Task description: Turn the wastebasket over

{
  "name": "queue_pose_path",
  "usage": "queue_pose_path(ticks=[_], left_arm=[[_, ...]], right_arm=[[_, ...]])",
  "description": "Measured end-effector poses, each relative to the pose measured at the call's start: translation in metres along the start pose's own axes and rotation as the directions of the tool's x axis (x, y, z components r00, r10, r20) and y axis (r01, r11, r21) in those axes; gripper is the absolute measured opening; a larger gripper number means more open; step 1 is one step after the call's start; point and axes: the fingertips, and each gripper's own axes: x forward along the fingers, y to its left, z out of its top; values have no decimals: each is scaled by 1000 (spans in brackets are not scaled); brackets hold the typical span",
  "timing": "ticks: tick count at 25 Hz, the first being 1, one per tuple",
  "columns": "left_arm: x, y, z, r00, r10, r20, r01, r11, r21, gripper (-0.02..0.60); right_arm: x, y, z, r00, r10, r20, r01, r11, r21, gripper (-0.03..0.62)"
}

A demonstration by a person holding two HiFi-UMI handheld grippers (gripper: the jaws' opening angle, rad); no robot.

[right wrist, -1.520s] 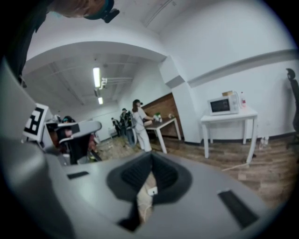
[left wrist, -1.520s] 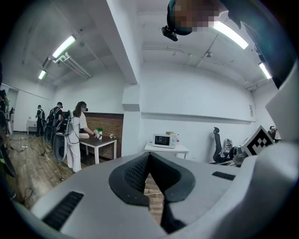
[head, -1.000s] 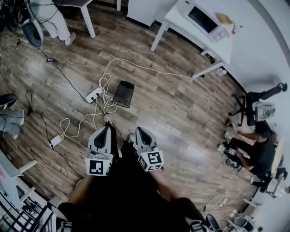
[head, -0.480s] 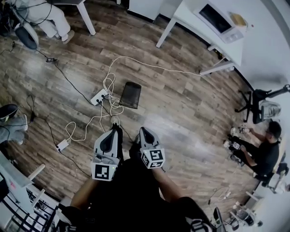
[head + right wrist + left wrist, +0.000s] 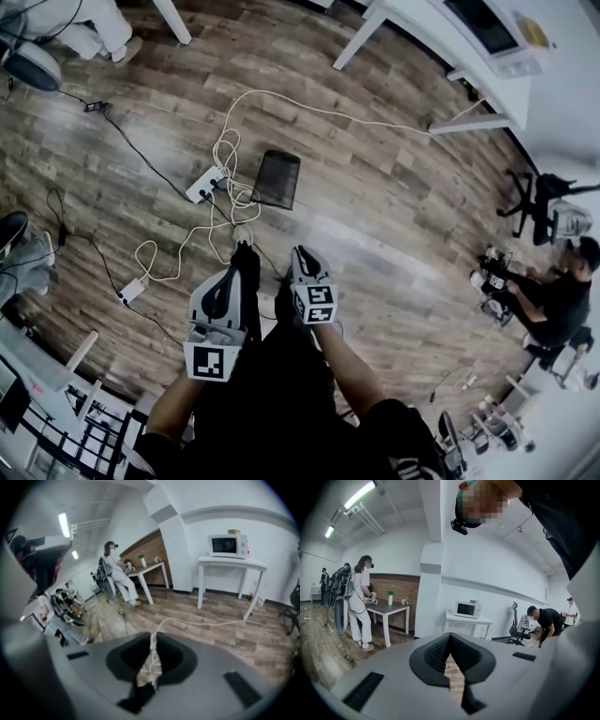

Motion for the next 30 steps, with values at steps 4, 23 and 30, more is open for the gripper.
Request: queue_pose_path(ticks=[4, 23, 30], left_arm=[[9, 13, -11, 1000, -1, -8, 1, 1000, -5, 34], [61, 39, -85, 999, -11, -32, 9, 998, -63, 34], [81, 55, -117, 999, 25, -37, -27, 998, -60, 34]], right_arm=[[35, -14, -25, 997, -5, -82, 7, 1000, 22, 48], [193, -66, -170, 947, -68, -314, 15, 985, -170, 92], [248, -84, -230, 919, -90, -383, 8, 978, -210, 95]])
